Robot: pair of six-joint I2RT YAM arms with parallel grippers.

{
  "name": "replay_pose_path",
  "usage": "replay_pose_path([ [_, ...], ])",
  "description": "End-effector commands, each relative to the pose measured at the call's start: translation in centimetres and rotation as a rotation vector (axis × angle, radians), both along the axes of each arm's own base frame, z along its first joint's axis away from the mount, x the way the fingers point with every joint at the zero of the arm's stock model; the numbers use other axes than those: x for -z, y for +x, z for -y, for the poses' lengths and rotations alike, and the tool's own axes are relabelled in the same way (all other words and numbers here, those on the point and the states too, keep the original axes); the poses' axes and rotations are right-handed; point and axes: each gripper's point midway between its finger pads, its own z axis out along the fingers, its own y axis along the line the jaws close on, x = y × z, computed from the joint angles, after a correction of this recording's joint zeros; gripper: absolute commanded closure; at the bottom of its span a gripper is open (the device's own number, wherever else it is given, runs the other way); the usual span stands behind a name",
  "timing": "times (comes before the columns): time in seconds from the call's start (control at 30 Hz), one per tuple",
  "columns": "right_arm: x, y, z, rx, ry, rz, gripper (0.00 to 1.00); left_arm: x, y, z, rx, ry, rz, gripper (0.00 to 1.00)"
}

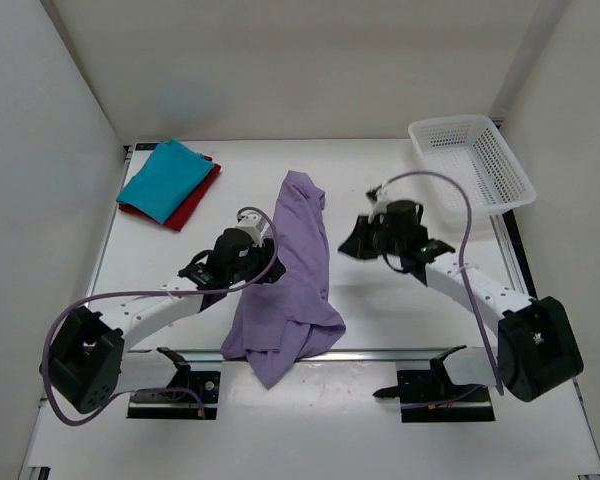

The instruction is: Fold and stack the t-shirts

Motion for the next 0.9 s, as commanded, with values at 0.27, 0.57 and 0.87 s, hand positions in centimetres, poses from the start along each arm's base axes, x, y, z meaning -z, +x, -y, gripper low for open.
replay_pose_path([
  [0.27,5.8,-16.2,-13.3,-0.460,-0.217,0.116,0.73,-8.4,6.0,-6.6,-0.158,-0.237,0.045,0.38],
  [0.57,9.1,-19.9,-21.4,-0.698,-0.595,0.429,0.42,-11.8,8.3,-10.3,-0.158,-0.399,0.031,0.36],
  [0.87,11.8,-20.1,-20.5,-0.669,-0.663,0.369,0.41,-10.8,8.4,-11.9,-0.203,-0.398,0.033,0.38],
])
